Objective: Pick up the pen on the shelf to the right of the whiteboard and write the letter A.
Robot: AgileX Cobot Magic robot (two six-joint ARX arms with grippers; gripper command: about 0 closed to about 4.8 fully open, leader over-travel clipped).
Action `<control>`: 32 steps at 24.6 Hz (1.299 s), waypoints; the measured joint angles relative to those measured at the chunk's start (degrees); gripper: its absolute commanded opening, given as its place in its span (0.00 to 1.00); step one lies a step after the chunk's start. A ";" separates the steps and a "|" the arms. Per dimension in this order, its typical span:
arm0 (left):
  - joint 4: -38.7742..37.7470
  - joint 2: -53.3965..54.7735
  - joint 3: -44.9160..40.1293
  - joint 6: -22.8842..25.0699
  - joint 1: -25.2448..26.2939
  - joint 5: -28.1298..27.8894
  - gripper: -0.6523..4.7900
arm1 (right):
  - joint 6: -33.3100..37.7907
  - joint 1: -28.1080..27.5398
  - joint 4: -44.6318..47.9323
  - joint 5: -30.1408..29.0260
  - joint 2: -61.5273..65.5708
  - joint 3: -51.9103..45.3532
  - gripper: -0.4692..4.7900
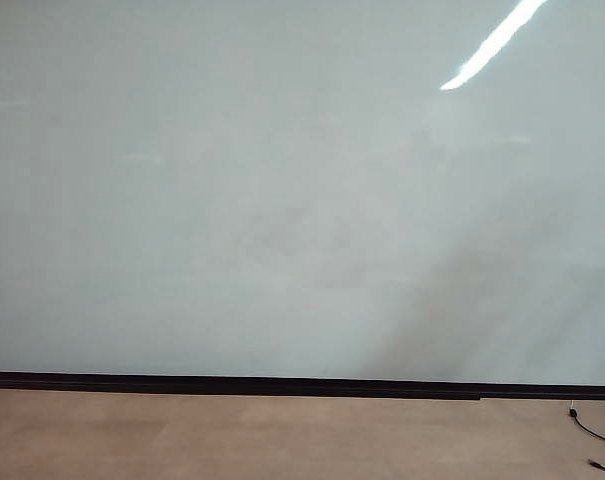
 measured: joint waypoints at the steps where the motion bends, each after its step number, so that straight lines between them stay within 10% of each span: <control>1: 0.00 0.00 0.00 -0.02 0.00 0.00 0.11 | 0.13 0.00 0.00 0.02 0.00 0.00 0.91; 8: 0.00 0.00 0.00 0.00 0.00 0.00 0.11 | 1.86 -0.76 -1.25 1.55 10.45 8.24 0.91; 20: 0.00 0.00 0.00 -0.02 0.00 0.00 0.11 | -1.05 -22.45 54.10 -31.87 58.90 9.40 0.92; 26: 0.00 0.00 0.00 -0.02 0.00 0.00 0.11 | 1.44 -24.13 79.17 -34.51 81.00 9.88 0.91; 32: 0.00 0.00 0.00 0.00 0.00 0.11 0.11 | 1.55 -22.64 79.89 -39.45 95.95 19.45 0.87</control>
